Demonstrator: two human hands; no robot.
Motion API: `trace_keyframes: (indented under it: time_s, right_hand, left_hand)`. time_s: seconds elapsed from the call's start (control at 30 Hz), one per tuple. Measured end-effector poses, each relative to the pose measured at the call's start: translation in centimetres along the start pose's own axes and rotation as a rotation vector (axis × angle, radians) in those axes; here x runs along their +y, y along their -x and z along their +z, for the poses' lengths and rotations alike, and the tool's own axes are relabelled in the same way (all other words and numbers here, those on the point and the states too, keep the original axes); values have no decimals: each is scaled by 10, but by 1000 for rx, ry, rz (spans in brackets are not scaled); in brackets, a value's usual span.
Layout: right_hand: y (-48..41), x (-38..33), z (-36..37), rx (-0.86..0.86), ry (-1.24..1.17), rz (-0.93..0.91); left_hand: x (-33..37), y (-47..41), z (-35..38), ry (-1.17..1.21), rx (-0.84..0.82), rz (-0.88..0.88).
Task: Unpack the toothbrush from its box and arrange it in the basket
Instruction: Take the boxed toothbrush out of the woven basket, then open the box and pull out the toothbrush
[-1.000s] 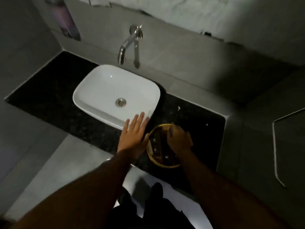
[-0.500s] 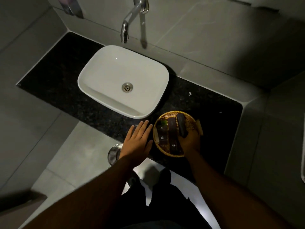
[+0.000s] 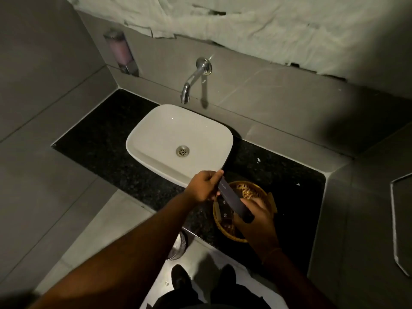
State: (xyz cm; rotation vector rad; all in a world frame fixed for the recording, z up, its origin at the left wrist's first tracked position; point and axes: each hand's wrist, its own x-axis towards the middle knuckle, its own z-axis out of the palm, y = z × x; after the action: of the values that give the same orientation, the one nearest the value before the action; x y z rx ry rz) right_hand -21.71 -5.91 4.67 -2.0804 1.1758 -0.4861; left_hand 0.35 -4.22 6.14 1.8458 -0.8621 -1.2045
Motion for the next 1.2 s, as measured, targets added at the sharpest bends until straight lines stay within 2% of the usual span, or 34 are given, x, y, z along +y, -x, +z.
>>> trace_keyframes:
  time_s: [0.13, 0.23, 0.4, 0.47, 0.53, 0.6, 0.67, 0.73, 0.9, 1.03, 1.1, 1.2]
  right_hand:
    - [5, -8, -14, 34, -20, -112]
    - [9, -7, -19, 48, 2, -194]
    - [16, -11, -15, 201, -58, -234]
    - [19, -19, -14, 191, -183, -165]
    - [19, -31, -15, -18, -455, -33]
    - [21, -40, -16, -111, -603, 128]
    - [19, -43, -20, -51, -661, 260]
    - [10, -48, -27, -3, -712, 382]
    - [-12, -63, -34, -285, -780, 490]
    - [-24, -63, -26, -332, -844, 575]
    - [-24, -63, -19, -348, -960, 673]
    - [-19, -57, -9, -348, -1071, 828]
  left_hand:
    - [5, 18, -14, -21, -16, 73]
    - [4, 32, -20, 80, -38, 76]
    - [12, 57, -16, 390, 40, -152]
    - [11, 69, -6, 414, -18, -101]
    - [11, 80, 7, 431, -88, 20]
    - [7, 88, 20, 388, -36, 105]
    - [2, 95, 25, 185, 37, 176]
    - [2, 106, 24, -39, 24, 207]
    - [20, 127, 1, -580, -5, 357]
    - [42, 137, -25, -936, -110, 342]
    - [55, 147, -36, -871, -177, 352]
    - [65, 162, -57, -470, -284, 269]
